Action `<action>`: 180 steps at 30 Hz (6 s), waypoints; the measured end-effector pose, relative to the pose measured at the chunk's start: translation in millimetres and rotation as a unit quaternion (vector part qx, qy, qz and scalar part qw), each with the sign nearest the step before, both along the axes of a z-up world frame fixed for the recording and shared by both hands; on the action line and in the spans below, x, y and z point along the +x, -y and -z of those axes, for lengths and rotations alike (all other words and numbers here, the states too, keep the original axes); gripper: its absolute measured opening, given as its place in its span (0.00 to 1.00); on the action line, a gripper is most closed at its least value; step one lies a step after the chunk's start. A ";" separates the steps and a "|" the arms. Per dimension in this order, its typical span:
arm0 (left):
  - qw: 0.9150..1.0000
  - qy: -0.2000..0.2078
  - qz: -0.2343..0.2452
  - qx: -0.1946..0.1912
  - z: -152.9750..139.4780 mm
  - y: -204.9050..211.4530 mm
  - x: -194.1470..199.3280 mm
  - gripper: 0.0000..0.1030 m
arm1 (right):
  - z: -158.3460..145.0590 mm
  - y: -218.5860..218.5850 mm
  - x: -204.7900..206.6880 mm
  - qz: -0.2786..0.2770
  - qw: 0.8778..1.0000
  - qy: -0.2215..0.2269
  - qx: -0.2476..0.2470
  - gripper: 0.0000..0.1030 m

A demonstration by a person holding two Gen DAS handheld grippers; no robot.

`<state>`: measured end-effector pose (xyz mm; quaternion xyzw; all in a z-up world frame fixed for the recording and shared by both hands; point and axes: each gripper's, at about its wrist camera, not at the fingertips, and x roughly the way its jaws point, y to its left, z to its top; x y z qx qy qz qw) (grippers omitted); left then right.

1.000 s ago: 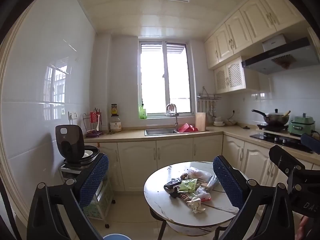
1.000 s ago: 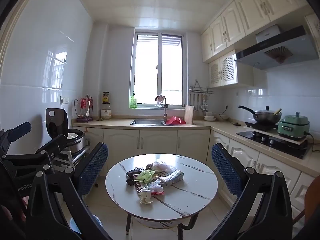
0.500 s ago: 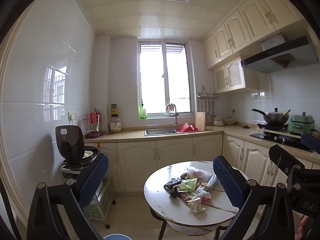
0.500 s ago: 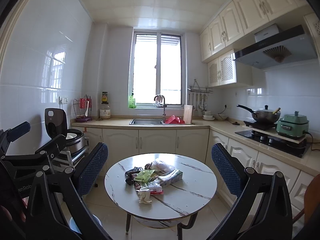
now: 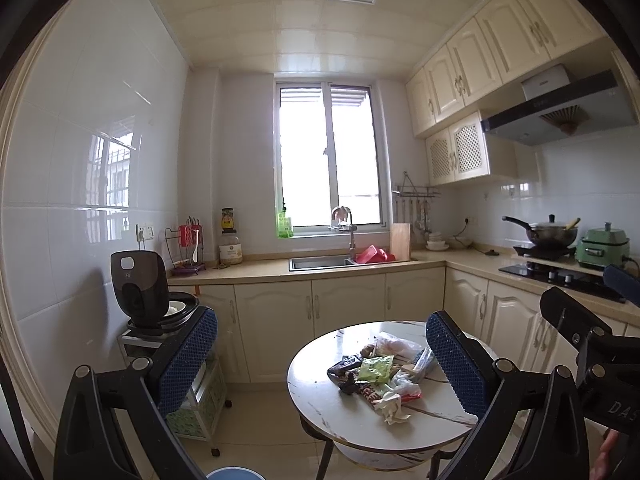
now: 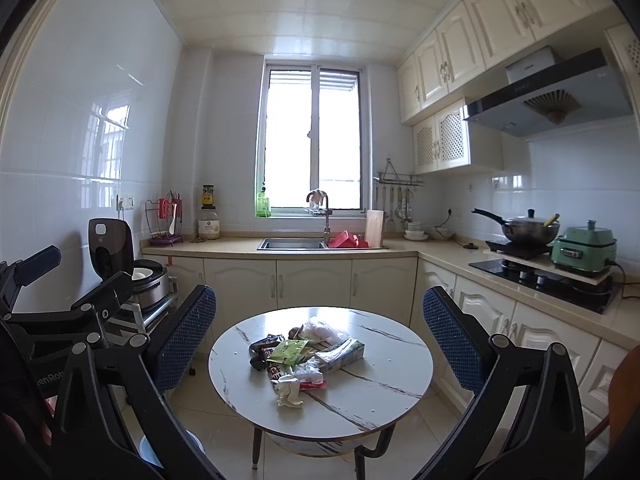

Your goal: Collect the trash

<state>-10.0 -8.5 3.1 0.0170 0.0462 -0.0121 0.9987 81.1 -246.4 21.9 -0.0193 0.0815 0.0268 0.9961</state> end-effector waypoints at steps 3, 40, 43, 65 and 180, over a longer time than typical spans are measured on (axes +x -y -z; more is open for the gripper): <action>1.000 0.000 0.000 0.000 -0.6 0.2 0.1 0.99 | 0.2 0.9 -0.7 0.000 1.000 0.002 0.001 1.00; 1.000 -0.005 -0.001 -0.003 3.9 -4.6 9.3 0.99 | 2.2 0.0 3.5 0.002 1.000 0.001 0.003 1.00; 1.000 -0.005 0.001 -0.001 4.5 -2.5 12.8 0.99 | 3.3 1.3 5.8 0.003 1.000 0.002 0.002 1.00; 0.990 -0.142 0.000 0.000 83.5 17.4 198.5 0.99 | 113.1 59.2 128.0 0.037 0.993 -0.112 0.026 1.00; 0.854 -0.437 -0.267 -0.093 335.1 -327.0 350.3 0.69 | 407.6 -407.6 316.3 -0.380 0.831 -0.400 -0.069 0.73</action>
